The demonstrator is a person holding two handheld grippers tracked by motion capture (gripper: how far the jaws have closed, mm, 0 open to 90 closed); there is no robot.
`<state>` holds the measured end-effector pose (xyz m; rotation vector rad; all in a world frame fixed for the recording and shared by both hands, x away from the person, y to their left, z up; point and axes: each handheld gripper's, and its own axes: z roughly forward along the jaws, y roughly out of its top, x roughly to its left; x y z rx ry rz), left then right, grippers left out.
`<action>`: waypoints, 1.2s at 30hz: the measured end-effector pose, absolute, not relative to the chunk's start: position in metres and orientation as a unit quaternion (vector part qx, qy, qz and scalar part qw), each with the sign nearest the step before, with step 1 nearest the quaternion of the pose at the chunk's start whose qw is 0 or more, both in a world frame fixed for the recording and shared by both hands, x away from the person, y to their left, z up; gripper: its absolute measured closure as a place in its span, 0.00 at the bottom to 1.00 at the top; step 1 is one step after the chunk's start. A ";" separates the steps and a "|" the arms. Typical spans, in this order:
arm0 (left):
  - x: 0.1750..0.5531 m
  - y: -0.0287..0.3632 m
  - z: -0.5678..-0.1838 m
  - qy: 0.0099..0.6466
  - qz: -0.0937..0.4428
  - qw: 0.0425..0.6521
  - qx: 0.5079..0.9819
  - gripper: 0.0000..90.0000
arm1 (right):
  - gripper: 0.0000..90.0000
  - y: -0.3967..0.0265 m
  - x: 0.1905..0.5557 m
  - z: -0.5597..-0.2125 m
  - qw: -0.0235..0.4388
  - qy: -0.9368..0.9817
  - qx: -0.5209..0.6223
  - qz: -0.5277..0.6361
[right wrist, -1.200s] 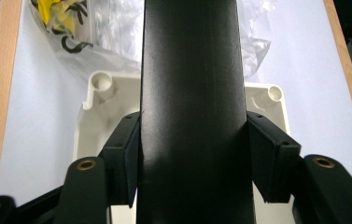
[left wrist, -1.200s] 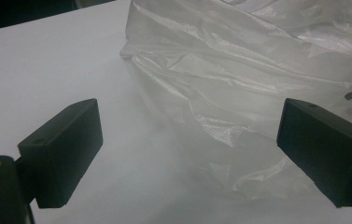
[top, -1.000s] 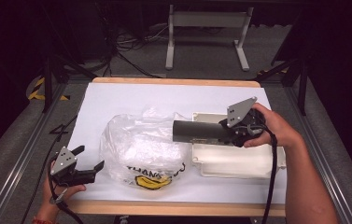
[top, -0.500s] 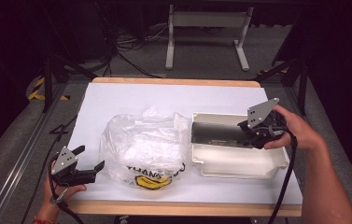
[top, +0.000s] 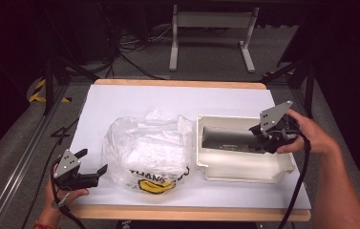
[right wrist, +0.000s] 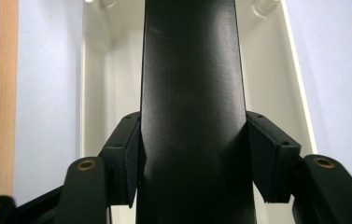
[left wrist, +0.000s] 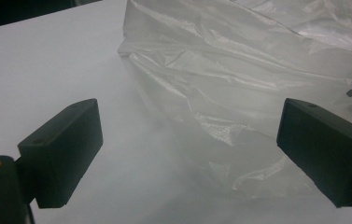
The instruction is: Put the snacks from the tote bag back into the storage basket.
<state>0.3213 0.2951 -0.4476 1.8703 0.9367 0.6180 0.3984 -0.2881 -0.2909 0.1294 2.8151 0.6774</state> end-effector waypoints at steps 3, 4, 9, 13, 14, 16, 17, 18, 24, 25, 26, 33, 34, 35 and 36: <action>0.321 0.295 -0.448 0.381 0.251 0.462 0.760 0.09 | 0.48 -0.289 0.400 -0.292 0.119 0.965 0.046 0.228; 0.322 0.295 -0.448 0.381 0.252 0.462 0.760 0.09 | 0.48 -0.290 0.400 -0.293 0.118 0.966 0.044 0.226; 0.321 0.295 -0.448 0.380 0.252 0.463 0.760 0.09 | 0.48 -0.292 0.401 -0.295 0.116 0.968 0.049 0.218; 0.321 0.295 -0.448 0.379 0.252 0.464 0.760 0.09 | 0.48 -0.294 0.402 -0.298 0.113 0.969 0.052 0.213; 0.321 0.295 -0.448 0.379 0.252 0.464 0.760 0.09 | 0.48 -0.295 0.403 -0.298 0.111 0.970 0.051 0.211; 0.321 0.295 -0.448 0.378 0.252 0.463 0.761 0.09 | 0.48 -0.296 0.403 -0.300 0.109 0.971 0.053 0.207; 0.321 0.294 -0.448 0.378 0.252 0.463 0.761 0.09 | 0.48 -0.296 0.404 -0.301 0.108 0.971 0.052 0.206; 0.321 0.294 -0.448 0.378 0.251 0.462 0.762 0.09 | 0.48 -0.296 0.404 -0.302 0.106 0.972 0.054 0.203; 0.318 0.295 -0.448 0.379 0.250 0.462 0.762 0.09 | 0.48 -0.297 0.408 -0.307 0.100 0.975 0.052 0.194; 0.317 0.295 -0.448 0.379 0.251 0.460 0.763 0.09 | 0.48 -0.298 0.409 -0.309 0.097 0.975 0.052 0.192; 0.316 0.295 -0.448 0.380 0.251 0.462 0.762 0.09 | 0.48 -0.298 0.410 -0.310 0.097 0.975 0.054 0.191; 0.312 0.297 -0.448 0.381 0.252 0.457 0.763 0.09 | 0.48 -0.298 0.414 -0.316 0.089 0.978 0.062 0.176; 0.311 0.297 -0.448 0.382 0.252 0.458 0.762 0.09 | 0.48 -0.298 0.416 -0.317 0.088 0.979 0.060 0.175; 0.309 0.298 -0.448 0.384 0.253 0.458 0.761 0.09 | 0.48 -0.298 0.418 -0.320 0.085 0.979 0.059 0.176; 0.308 0.299 -0.448 0.385 0.253 0.458 0.760 0.09 | 0.48 -0.298 0.418 -0.320 0.083 0.979 0.060 0.174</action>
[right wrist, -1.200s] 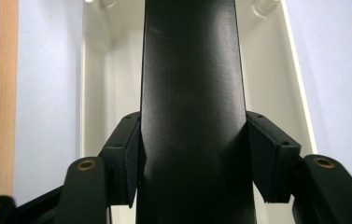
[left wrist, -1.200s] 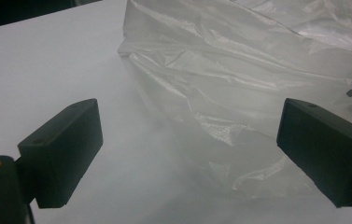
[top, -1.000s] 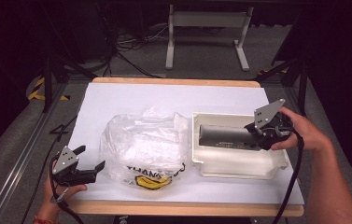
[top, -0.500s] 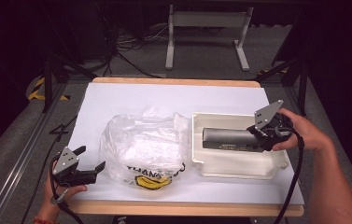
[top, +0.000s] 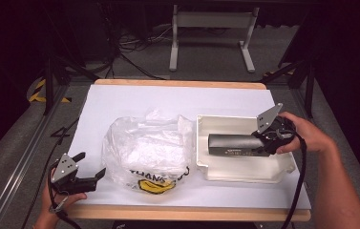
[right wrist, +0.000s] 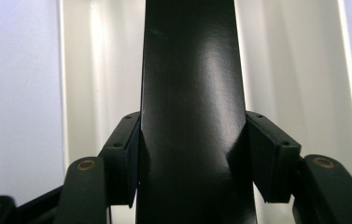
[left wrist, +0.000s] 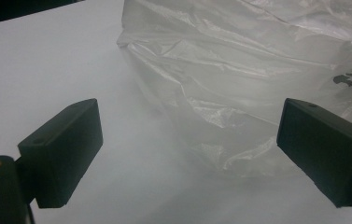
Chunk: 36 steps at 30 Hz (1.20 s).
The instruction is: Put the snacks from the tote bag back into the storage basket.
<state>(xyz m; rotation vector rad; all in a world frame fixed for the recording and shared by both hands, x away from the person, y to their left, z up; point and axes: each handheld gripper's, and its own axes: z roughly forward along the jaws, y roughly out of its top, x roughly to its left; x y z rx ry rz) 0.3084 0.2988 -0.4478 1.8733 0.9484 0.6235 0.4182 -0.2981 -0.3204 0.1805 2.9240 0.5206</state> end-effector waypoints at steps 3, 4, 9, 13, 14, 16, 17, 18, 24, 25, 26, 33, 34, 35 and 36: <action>0.305 0.301 -0.448 0.388 0.254 0.458 0.758 0.09 | 0.48 -0.298 0.421 -0.325 0.076 0.981 0.059 0.166; 0.304 0.302 -0.448 0.387 0.253 0.458 0.759 0.09 | 0.48 -0.297 0.422 -0.326 0.074 0.982 0.058 0.164; 0.300 0.304 -0.447 0.393 0.257 0.458 0.755 0.09 | 0.48 -0.296 0.425 -0.331 0.068 0.984 0.054 0.159; 0.296 0.307 -0.447 0.396 0.259 0.458 0.752 0.09 | 0.48 -0.293 0.429 -0.334 0.068 0.984 0.050 0.156; 0.295 0.307 -0.447 0.397 0.259 0.459 0.751 0.09 | 0.48 -0.293 0.430 -0.335 0.068 0.984 0.049 0.156; 0.294 0.308 -0.447 0.397 0.260 0.459 0.751 0.09 | 0.48 -0.292 0.432 -0.338 0.067 0.985 0.053 0.150; 0.294 0.309 -0.447 0.397 0.261 0.459 0.751 0.09 | 0.48 -0.292 0.432 -0.339 0.067 0.985 0.052 0.149; 0.294 0.309 -0.447 0.397 0.261 0.459 0.750 0.09 | 0.48 -0.292 0.432 -0.340 0.066 0.985 0.052 0.149; 0.294 0.308 -0.447 0.398 0.260 0.461 0.749 0.09 | 0.48 -0.294 0.434 -0.342 0.066 0.985 0.054 0.151; 0.294 0.308 -0.447 0.397 0.259 0.461 0.750 0.09 | 0.47 -0.294 0.434 -0.343 0.065 0.985 0.054 0.148; 0.295 0.308 -0.447 0.397 0.259 0.461 0.750 0.09 | 0.47 -0.294 0.434 -0.343 0.066 0.985 0.055 0.147; 0.295 0.307 -0.447 0.395 0.261 0.460 0.751 0.09 | 0.47 -0.291 0.434 -0.353 0.060 0.991 0.057 0.103; 0.294 0.306 -0.446 0.394 0.262 0.461 0.751 0.09 | 0.47 -0.291 0.435 -0.354 0.056 0.992 0.056 0.097; 0.294 0.305 -0.446 0.393 0.262 0.461 0.751 0.09 | 0.47 -0.292 0.435 -0.356 0.055 0.992 0.059 0.095; 0.294 0.305 -0.446 0.392 0.262 0.461 0.751 0.09 | 0.47 -0.292 0.436 -0.357 0.052 0.993 0.063 0.086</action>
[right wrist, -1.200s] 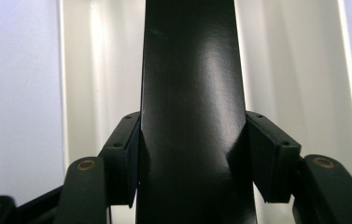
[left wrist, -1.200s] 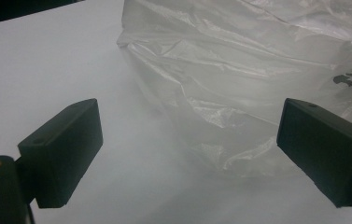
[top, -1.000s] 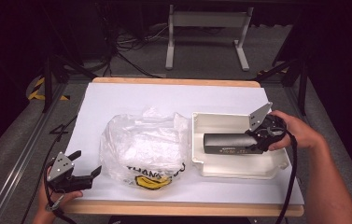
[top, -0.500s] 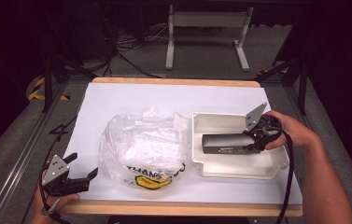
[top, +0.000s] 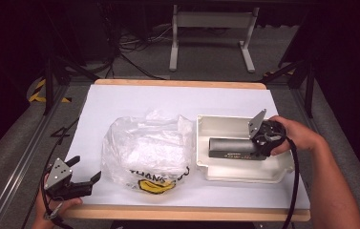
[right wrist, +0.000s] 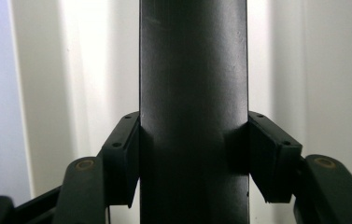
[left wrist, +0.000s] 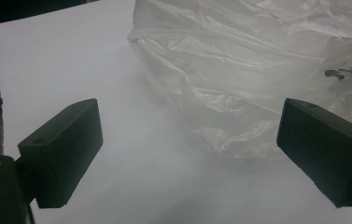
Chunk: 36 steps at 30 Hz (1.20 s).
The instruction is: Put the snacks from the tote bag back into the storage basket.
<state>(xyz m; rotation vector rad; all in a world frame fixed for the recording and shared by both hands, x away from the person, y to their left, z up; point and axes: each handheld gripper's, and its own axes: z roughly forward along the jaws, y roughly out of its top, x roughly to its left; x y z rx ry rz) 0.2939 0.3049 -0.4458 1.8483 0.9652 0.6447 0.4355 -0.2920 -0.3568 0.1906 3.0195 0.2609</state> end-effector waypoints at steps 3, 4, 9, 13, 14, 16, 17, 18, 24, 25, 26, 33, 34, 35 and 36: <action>0.295 0.305 -0.446 0.392 0.261 0.459 0.753 0.09 | 0.47 -0.292 0.438 -0.363 0.059 0.994 0.062 0.067; 0.295 0.305 -0.446 0.392 0.261 0.460 0.753 0.09 | 0.47 -0.292 0.438 -0.364 0.055 0.995 0.068 0.057; 0.295 0.305 -0.446 0.391 0.261 0.461 0.753 0.09 | 0.47 -0.290 0.438 -0.366 0.059 0.995 0.067 0.042; 0.296 0.304 -0.446 0.389 0.261 0.459 0.755 0.09 | 0.47 -0.286 0.439 -0.365 0.063 0.996 0.060 0.028; 0.296 0.304 -0.446 0.390 0.261 0.461 0.753 0.09 | 0.47 -0.286 0.439 -0.365 0.062 0.996 0.062 0.027; 0.296 0.305 -0.446 0.389 0.259 0.462 0.754 0.09 | 0.46 -0.286 0.438 -0.365 0.065 0.995 0.064 0.027; 0.296 0.304 -0.446 0.389 0.258 0.463 0.753 0.09 | 0.46 -0.286 0.438 -0.365 0.069 0.995 0.066 0.025; 0.296 0.304 -0.446 0.389 0.258 0.463 0.753 0.09 | 0.46 -0.286 0.438 -0.365 0.069 0.995 0.066 0.025; 0.298 0.303 -0.446 0.387 0.258 0.462 0.755 0.09 | 0.39 -0.286 0.438 -0.365 0.084 0.994 0.070 0.013; 0.298 0.303 -0.446 0.388 0.258 0.463 0.754 0.09 | 0.36 -0.286 0.437 -0.365 0.086 0.993 0.073 0.011; 0.298 0.303 -0.445 0.388 0.258 0.463 0.754 0.09 | 0.33 -0.286 0.437 -0.365 0.089 0.993 0.078 0.010; 0.300 0.303 -0.445 0.387 0.257 0.463 0.755 0.09 | 0.30 -0.294 0.429 -0.353 0.112 0.988 0.092 0.058; 0.300 0.302 -0.445 0.386 0.257 0.464 0.755 0.09 | 0.30 -0.296 0.428 -0.352 0.115 0.986 0.097 0.066; 0.300 0.302 -0.445 0.386 0.257 0.464 0.755 0.09 | 0.30 -0.297 0.426 -0.350 0.115 0.985 0.101 0.077; 0.301 0.302 -0.446 0.387 0.256 0.465 0.754 0.09 | 0.30 -0.299 0.424 -0.349 0.118 0.984 0.104 0.088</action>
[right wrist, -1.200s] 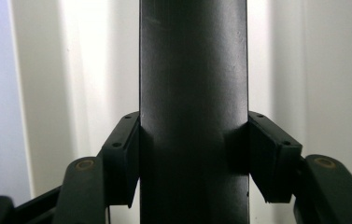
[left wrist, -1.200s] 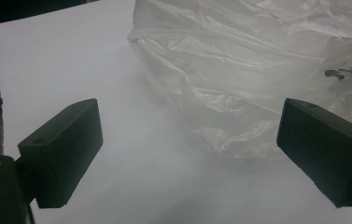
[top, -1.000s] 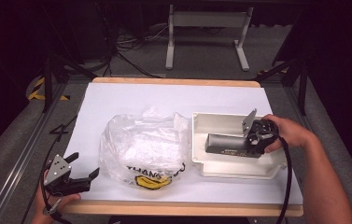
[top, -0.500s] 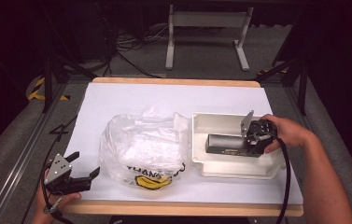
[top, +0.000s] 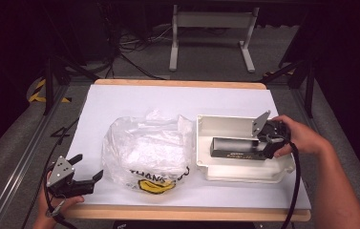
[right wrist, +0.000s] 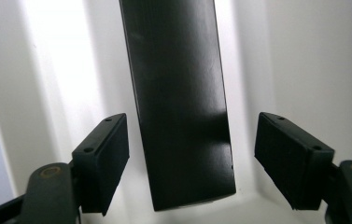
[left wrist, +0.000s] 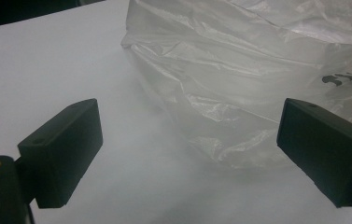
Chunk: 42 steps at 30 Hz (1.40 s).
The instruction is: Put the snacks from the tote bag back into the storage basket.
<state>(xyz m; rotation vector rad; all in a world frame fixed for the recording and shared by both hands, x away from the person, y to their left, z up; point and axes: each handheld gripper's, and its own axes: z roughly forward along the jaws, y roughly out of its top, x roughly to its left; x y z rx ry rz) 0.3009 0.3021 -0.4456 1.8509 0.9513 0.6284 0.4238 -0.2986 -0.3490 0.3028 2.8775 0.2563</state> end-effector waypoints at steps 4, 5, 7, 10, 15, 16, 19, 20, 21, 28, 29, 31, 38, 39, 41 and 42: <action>0.303 0.302 -0.445 0.386 0.257 0.465 0.754 0.09 | 0.28 -0.304 0.418 -0.344 0.140 0.976 0.112 0.127; 0.303 0.301 -0.445 0.386 0.257 0.465 0.754 0.09 | 0.27 -0.305 0.416 -0.343 0.148 0.974 0.116 0.130; 0.304 0.301 -0.445 0.385 0.257 0.465 0.754 0.09 | 0.24 -0.307 0.413 -0.341 0.161 0.969 0.122 0.144; 0.307 0.301 -0.445 0.385 0.256 0.466 0.754 0.09 | 0.22 -0.309 0.407 -0.336 0.186 0.960 0.136 0.159; 0.312 0.300 -0.446 0.383 0.253 0.467 0.756 0.09 | 0.17 -0.311 0.395 -0.330 0.223 0.944 0.154 0.186; 0.312 0.300 -0.446 0.383 0.252 0.468 0.756 0.09 | 0.16 -0.311 0.392 -0.329 0.228 0.942 0.159 0.188; 0.313 0.298 -0.446 0.381 0.251 0.468 0.757 0.08 | 0.16 -0.312 0.385 -0.326 0.235 0.937 0.166 0.196; 0.314 0.298 -0.446 0.380 0.251 0.468 0.757 0.09 | 0.15 -0.313 0.384 -0.326 0.237 0.937 0.166 0.197; 0.314 0.298 -0.446 0.379 0.251 0.468 0.758 0.09 | 0.16 -0.313 0.382 -0.325 0.243 0.934 0.169 0.199; 0.316 0.296 -0.445 0.376 0.251 0.468 0.759 0.08 | 0.15 -0.316 0.368 -0.324 0.256 0.924 0.191 0.209; 0.317 0.296 -0.445 0.376 0.251 0.468 0.759 0.09 | 0.15 -0.317 0.367 -0.324 0.258 0.922 0.198 0.211; 0.317 0.296 -0.445 0.375 0.251 0.468 0.759 0.09 | 0.15 -0.318 0.363 -0.324 0.266 0.917 0.203 0.218; 0.317 0.297 -0.446 0.375 0.252 0.468 0.759 0.09 | 0.14 -0.331 0.349 -0.324 0.278 0.897 0.240 0.247; 0.317 0.297 -0.445 0.377 0.251 0.468 0.759 0.08 | 0.14 -0.333 0.348 -0.324 0.280 0.894 0.244 0.249; 0.317 0.297 -0.445 0.377 0.251 0.469 0.758 0.08 | 0.13 -0.338 0.345 -0.325 0.279 0.889 0.262 0.252; 0.317 0.297 -0.445 0.377 0.251 0.469 0.758 0.09 | 0.13 -0.340 0.343 -0.325 0.280 0.886 0.266 0.255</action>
